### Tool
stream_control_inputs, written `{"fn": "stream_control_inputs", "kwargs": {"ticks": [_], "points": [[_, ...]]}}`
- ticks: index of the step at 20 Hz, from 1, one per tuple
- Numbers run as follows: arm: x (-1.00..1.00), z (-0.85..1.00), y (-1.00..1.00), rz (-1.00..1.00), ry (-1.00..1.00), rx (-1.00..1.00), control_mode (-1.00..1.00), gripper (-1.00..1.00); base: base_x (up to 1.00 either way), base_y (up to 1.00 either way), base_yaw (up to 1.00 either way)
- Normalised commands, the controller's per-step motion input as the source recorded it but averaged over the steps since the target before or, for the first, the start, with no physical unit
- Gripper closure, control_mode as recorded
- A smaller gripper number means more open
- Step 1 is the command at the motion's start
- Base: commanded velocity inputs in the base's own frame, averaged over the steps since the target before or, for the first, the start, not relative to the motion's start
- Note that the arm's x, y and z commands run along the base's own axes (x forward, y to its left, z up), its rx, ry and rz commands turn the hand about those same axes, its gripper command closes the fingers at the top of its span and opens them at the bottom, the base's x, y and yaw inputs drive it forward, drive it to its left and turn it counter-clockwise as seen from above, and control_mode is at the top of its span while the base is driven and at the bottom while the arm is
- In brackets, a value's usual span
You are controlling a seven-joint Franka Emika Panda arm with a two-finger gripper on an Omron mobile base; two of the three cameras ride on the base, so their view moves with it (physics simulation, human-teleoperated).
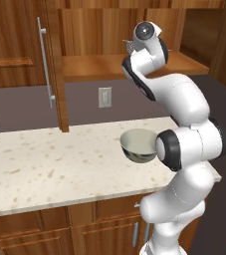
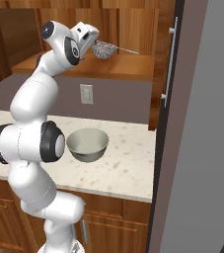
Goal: Open the cabinet and setup a tea strainer by placing it in the bowl upright.
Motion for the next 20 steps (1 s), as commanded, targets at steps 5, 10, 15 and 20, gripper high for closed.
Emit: {"fn": "stream_control_inputs", "kwargs": {"ticks": [5,10,15,20], "points": [[0.22,0.01,-0.03,0.01,0.00,-0.01,-1.00,-1.00,0.00,0.00,0.00],[0.24,0.01,-0.05,0.01,0.02,0.00,-1.00,-1.00,0.00,0.00,0.00],[0.33,0.00,-0.17,0.00,0.02,0.00,-1.00,-1.00,0.00,0.00,0.00],[0.28,0.00,-0.14,0.01,0.00,0.00,-1.00,-1.00,0.00,0.00,0.00]]}}
